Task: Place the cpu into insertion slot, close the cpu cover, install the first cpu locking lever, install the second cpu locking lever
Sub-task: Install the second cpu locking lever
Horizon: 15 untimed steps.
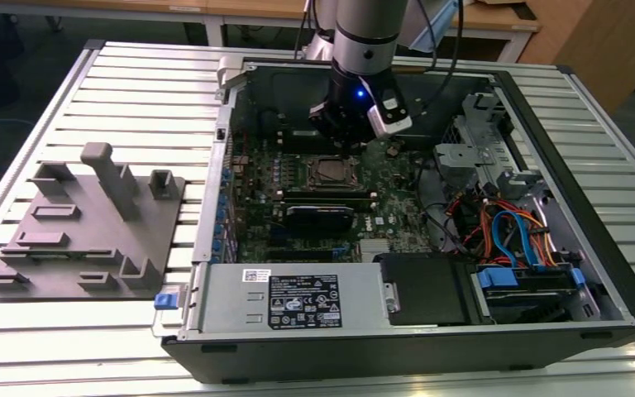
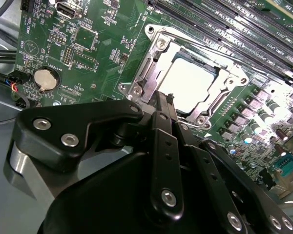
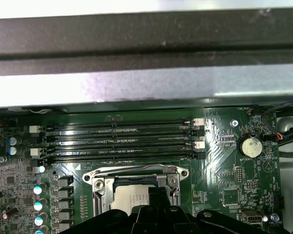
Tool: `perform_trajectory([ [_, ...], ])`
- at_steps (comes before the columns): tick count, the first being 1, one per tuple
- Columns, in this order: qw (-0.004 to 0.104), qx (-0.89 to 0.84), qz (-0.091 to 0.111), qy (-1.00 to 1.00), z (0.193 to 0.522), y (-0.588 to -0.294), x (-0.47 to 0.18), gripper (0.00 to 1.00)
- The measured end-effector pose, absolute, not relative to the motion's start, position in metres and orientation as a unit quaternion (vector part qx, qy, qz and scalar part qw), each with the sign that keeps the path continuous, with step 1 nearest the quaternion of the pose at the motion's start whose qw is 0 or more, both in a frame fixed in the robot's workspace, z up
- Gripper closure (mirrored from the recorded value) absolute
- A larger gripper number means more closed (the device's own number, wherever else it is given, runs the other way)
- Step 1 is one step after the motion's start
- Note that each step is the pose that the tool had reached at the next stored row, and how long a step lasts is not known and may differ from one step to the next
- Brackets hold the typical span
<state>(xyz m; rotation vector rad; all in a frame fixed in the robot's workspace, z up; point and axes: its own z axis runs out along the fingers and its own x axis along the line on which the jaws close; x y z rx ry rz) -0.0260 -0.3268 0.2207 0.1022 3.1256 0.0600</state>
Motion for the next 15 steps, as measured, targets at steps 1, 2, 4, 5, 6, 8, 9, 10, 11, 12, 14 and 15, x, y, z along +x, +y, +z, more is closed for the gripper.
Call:
perform_trajectory([
  [1, 0.007, 0.033, 0.019, 0.999, 0.2208, -0.3270, -0.0260, 0.90],
  [2, 0.007, 0.033, 0.019, 0.999, 0.2207, -0.3273, -0.0260, 0.90],
  [4, 0.007, 0.033, 0.019, 0.999, 0.2207, -0.3277, -0.0260, 0.90],
  [5, 0.007, 0.033, 0.019, 0.999, 0.2208, -0.3277, -0.0260, 0.90],
  [6, 0.007, 0.033, 0.019, 0.999, 0.2211, -0.3277, -0.0260, 0.90],
  [8, 0.007, 0.033, 0.019, 0.999, 0.2229, -0.3278, -0.0260, 0.90],
  [9, 0.007, 0.033, 0.019, 0.999, 0.2244, -0.3277, -0.0261, 0.90],
  [10, 0.007, 0.033, 0.019, 0.999, 0.2264, -0.3277, -0.0262, 0.90],
  [11, 0.007, 0.033, 0.019, 0.999, 0.2282, -0.3277, -0.0262, 0.90],
  [12, 0.007, 0.033, 0.019, 0.999, 0.2295, -0.3277, -0.0263, 0.90],
  [14, 0.007, 0.033, 0.019, 0.999, 0.2303, -0.3277, -0.0263, 0.90],
  [15, 0.007, 0.033, 0.019, 0.999, 0.2303, -0.3277, -0.0263, 0.90],
])
